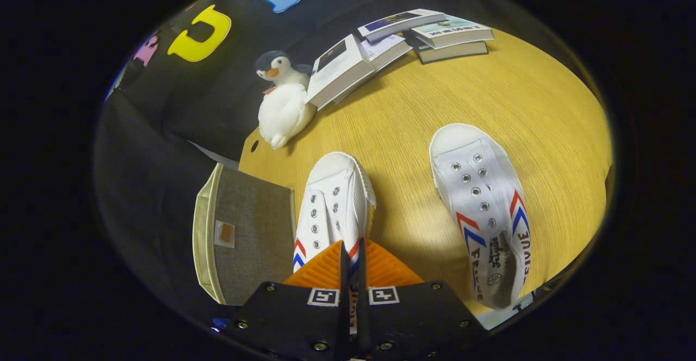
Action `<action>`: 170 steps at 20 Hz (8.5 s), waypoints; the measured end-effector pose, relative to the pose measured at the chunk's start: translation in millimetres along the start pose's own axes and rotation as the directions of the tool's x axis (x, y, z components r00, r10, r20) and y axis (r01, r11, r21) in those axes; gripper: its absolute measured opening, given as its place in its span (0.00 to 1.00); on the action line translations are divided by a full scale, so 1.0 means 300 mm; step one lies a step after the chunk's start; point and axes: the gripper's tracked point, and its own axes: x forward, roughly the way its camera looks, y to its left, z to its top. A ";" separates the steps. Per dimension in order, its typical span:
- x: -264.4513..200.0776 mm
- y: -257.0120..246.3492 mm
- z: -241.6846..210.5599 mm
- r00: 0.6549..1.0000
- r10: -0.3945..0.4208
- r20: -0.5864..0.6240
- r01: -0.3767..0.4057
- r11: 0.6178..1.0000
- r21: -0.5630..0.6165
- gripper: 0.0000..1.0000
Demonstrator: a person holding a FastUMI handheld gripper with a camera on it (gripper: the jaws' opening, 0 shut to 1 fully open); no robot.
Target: Open the storage box then place both shoes into the box .Put the left shoe in first, then the right shoe, with the right side of both shoes facing outward in a uniform manner.
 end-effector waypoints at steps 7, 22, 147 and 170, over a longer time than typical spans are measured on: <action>-0.097 0.234 0.068 0.994 0.097 0.043 -0.098 0.995 0.005 0.05; -0.026 0.695 0.005 0.978 0.207 0.024 -0.204 0.974 -0.103 0.05; -0.168 0.006 0.097 0.997 0.052 0.051 -0.050 0.998 -0.037 0.00; -0.022 0.646 -0.052 0.983 0.153 0.104 -0.128 0.969 -0.210 0.00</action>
